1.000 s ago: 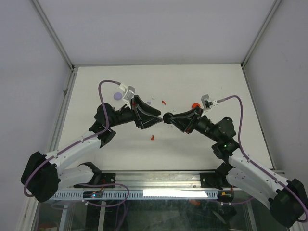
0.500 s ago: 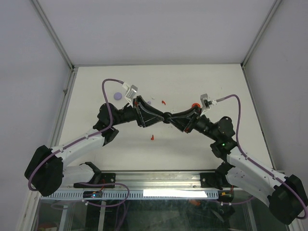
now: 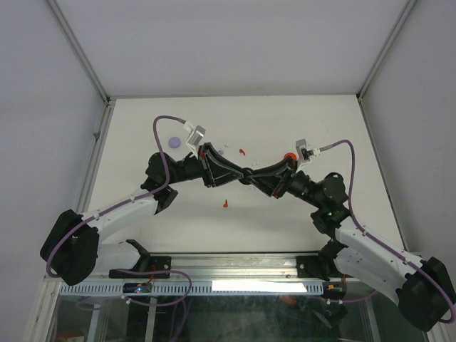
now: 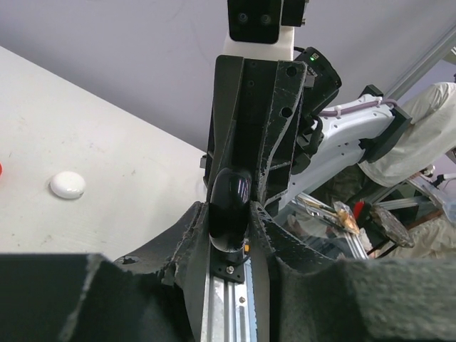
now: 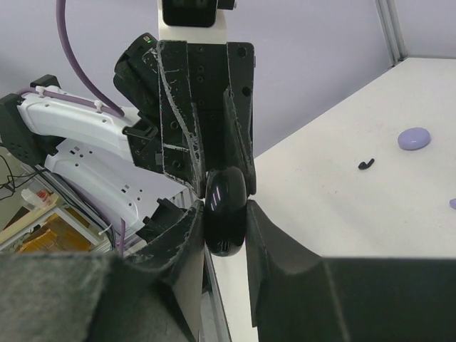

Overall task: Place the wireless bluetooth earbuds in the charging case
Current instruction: Pick up the charging case at the center of the board.

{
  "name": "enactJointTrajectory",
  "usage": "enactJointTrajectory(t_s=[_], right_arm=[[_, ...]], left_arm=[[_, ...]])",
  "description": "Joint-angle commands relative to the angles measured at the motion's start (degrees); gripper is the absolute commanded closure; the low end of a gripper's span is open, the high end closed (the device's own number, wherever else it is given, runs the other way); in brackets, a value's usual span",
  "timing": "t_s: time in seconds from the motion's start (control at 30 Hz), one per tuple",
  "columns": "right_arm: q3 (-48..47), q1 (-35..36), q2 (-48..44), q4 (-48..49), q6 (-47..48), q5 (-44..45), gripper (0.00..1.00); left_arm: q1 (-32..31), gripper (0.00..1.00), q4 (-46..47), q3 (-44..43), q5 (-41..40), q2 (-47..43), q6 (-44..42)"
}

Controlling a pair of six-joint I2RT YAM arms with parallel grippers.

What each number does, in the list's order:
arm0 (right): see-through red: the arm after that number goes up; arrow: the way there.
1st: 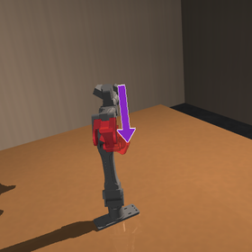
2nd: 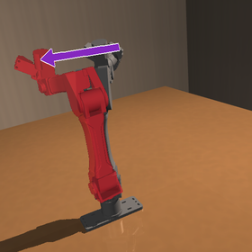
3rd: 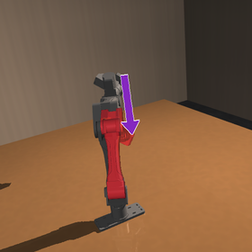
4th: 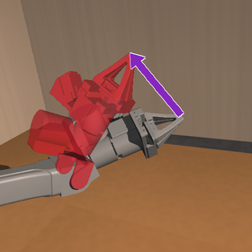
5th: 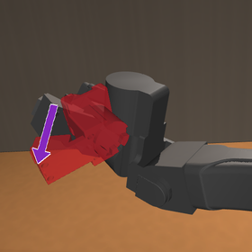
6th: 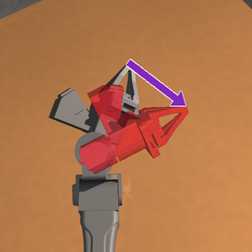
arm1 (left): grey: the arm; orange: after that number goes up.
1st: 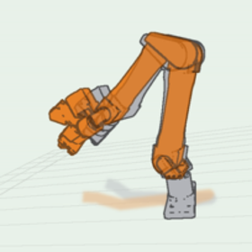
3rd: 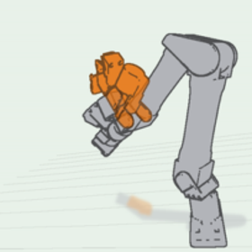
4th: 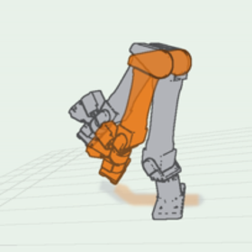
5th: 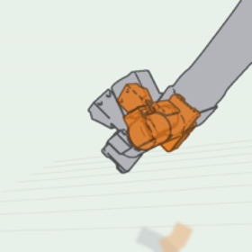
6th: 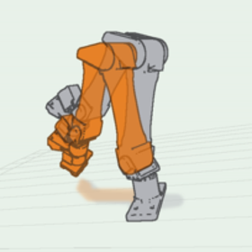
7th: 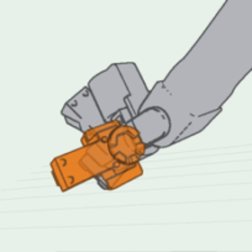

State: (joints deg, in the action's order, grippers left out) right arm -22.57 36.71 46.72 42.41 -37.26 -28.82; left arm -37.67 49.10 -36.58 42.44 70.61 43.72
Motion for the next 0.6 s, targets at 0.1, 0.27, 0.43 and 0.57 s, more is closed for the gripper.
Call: enactJointTrajectory(t_s=[0.1, 0.27, 0.43, 0.57], right_arm=[[-3.0, 0.5, -0.4, -3.1, 0.9, -0.5, 0.88], [-5.9, 0.4, -4.5, -15.3, 5.0, -0.7, 0.77], [-11.1, 0.4, -6.0, -27.1, 17.9, 0.5, 0.39], [-15.1, 0.4, -5.4, -34.7, 24.2, -0.7, 0.30]], left_arm=[[0.1, 0.84, 0.8, -0.8, 4.0, -1.3, -1.5], [0.1, 1.00, -17.8, -5.0, 3.4, -5.9, -14.2], [0.1, 1.00, -38.8, -12.6, 2.7, -7.5, -27.5], [0.2, 1.00, -51.5, -18.2, 2.4, -7.3, -36.9]])
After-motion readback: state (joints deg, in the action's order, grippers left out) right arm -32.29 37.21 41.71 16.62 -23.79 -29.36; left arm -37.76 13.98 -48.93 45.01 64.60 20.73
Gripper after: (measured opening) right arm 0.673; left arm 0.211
